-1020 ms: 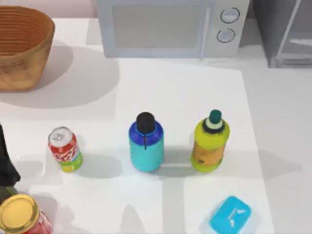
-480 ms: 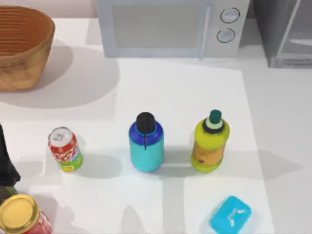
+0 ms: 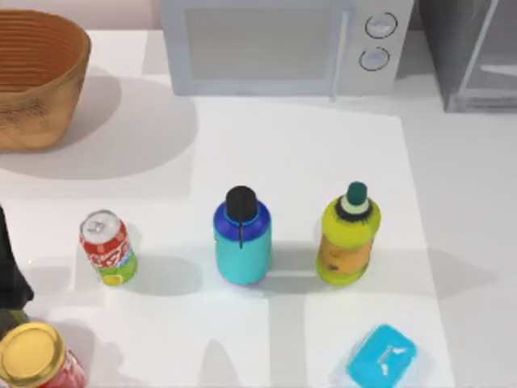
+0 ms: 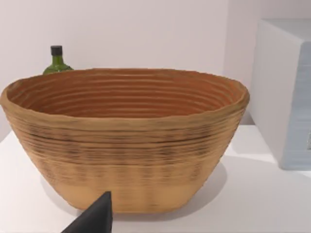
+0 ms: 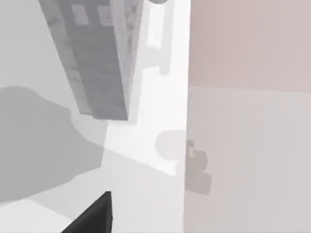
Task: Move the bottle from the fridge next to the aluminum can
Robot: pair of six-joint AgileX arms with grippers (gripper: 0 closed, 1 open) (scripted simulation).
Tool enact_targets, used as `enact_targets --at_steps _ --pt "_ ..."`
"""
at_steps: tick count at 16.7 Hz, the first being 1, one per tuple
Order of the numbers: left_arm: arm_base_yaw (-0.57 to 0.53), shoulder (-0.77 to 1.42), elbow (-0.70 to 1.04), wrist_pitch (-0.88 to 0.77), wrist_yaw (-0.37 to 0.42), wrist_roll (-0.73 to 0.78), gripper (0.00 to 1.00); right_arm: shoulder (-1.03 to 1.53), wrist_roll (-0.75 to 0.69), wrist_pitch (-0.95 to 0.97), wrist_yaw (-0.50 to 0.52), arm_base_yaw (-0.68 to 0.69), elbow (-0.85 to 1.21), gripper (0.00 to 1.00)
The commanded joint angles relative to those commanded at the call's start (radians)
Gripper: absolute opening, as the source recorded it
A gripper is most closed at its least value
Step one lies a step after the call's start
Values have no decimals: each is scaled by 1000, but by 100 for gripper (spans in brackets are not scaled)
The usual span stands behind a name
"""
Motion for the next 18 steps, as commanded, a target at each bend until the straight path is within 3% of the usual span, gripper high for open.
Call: enact_targets --at_steps 11,14,18 --pt "0 0 0 0 0 0 100 8 991 797 125 576 -21 100" --pt "0 0 0 0 0 0 100 6 1135 937 149 686 -26 100" --pt "0 0 0 0 0 0 100 5 1182 985 157 727 -27 100"
